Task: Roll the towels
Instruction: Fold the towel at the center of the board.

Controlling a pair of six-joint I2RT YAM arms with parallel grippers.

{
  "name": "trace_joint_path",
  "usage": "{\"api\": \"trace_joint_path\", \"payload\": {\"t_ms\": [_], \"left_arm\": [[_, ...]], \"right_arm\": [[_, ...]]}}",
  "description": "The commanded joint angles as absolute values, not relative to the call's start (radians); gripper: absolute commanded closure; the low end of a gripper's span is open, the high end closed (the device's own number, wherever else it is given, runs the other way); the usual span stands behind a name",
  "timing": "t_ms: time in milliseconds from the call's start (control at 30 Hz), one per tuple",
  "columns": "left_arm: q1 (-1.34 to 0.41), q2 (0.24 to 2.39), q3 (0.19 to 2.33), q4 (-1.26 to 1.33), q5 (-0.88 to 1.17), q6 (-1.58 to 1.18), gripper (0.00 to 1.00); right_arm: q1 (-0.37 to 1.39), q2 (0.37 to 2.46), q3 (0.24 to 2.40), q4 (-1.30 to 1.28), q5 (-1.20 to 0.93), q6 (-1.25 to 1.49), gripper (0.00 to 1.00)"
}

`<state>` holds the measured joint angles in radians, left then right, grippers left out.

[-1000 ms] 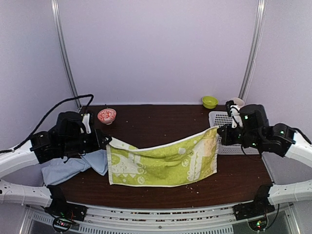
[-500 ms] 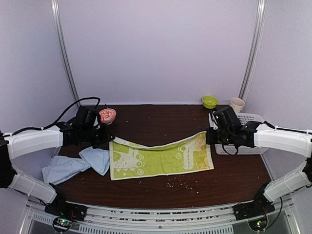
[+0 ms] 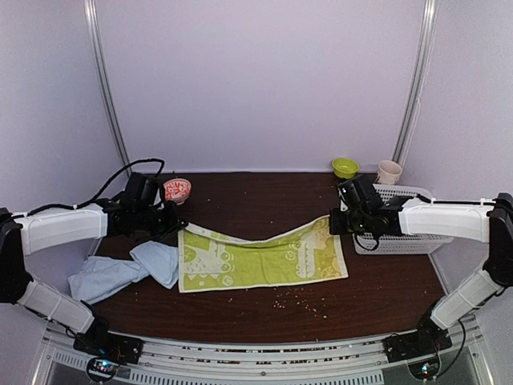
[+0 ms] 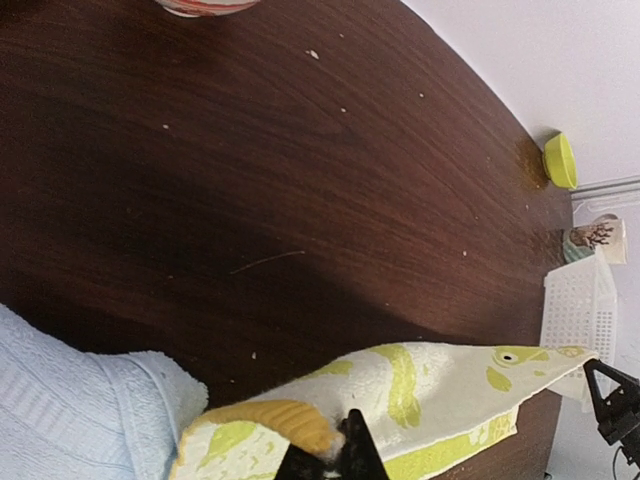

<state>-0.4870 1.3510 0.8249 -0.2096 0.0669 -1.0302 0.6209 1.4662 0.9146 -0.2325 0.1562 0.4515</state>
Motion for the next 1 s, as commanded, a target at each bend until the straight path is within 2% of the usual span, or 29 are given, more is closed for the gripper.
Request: {"api": "trace_joint_path", "payload": {"t_ms": [0, 200, 500, 967], "left_arm": [[-0.423, 1.324, 0.803, -0.162, 0.06, -0.989, 1.0], [-0.405, 1.324, 0.801, -0.141, 0.11, -0.959, 1.0], [-0.409, 1.301, 0.652, -0.025, 0.215, -0.988, 1.0], [-0.451, 1.165, 0.549, -0.067, 0.216, -0.999, 1.0]], "right_arm": [[0.615, 1.508, 0.998, -0.205, 0.161, 0.437, 1.0], [0.62, 1.528, 1.015, -0.216, 0.161, 0.432, 1.0], [0.663, 1.505, 0.944, -0.218, 0.129, 0.423, 1.0], [0.67, 1.46, 0.863, -0.223, 0.136, 0.426, 1.0]]}}
